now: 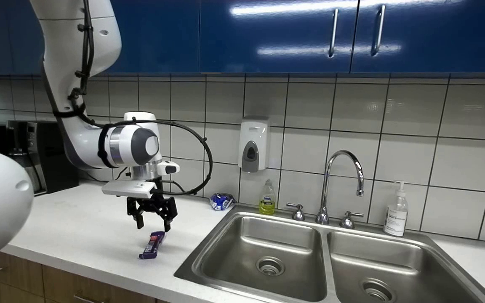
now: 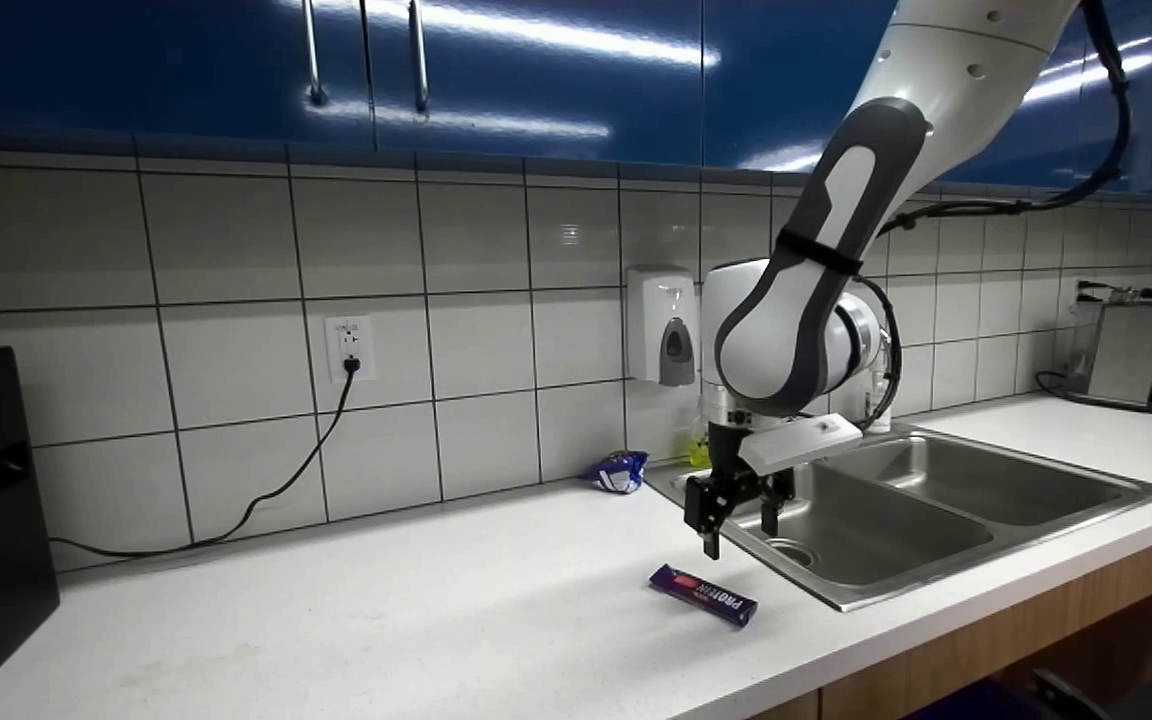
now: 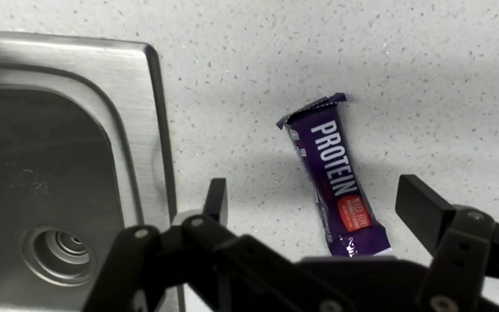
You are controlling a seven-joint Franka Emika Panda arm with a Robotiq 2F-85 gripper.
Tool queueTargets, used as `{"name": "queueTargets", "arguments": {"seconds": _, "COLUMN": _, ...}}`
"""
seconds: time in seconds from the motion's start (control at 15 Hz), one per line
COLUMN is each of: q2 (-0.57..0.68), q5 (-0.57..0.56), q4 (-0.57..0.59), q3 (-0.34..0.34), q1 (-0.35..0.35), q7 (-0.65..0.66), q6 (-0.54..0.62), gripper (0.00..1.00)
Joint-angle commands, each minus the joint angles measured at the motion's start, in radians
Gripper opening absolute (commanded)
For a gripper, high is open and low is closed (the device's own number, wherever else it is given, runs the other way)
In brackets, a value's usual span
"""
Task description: Shift the chocolate bar from the sink to the counter
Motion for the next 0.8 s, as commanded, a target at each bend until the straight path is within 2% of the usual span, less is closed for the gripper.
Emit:
{"name": "queueTargets", "arguments": {"seconds": 0.0, "q2": -0.086, "q5": 0.046, "q4": -0.075, "q3": 0.021, "q1": -0.036, "q7": 0.024, "q6": 0.017, "gripper": 1.00}}
{"name": "queueTargets", "arguments": {"seconds": 0.2, "q2": -0.118, "q5": 0.117, "q4": -0.099, "q3": 0.032, "q1": -0.039, "q7": -0.004, "q6": -0.028, "gripper": 1.00}}
{"name": "queueTargets", "arguments": {"seconds": 0.73, "q2": -0.188, "q5": 0.200, "q4": -0.113, "q3": 0.050, "q1": -0.037, "q7": 0.008, "q6": -0.213, "gripper": 1.00}}
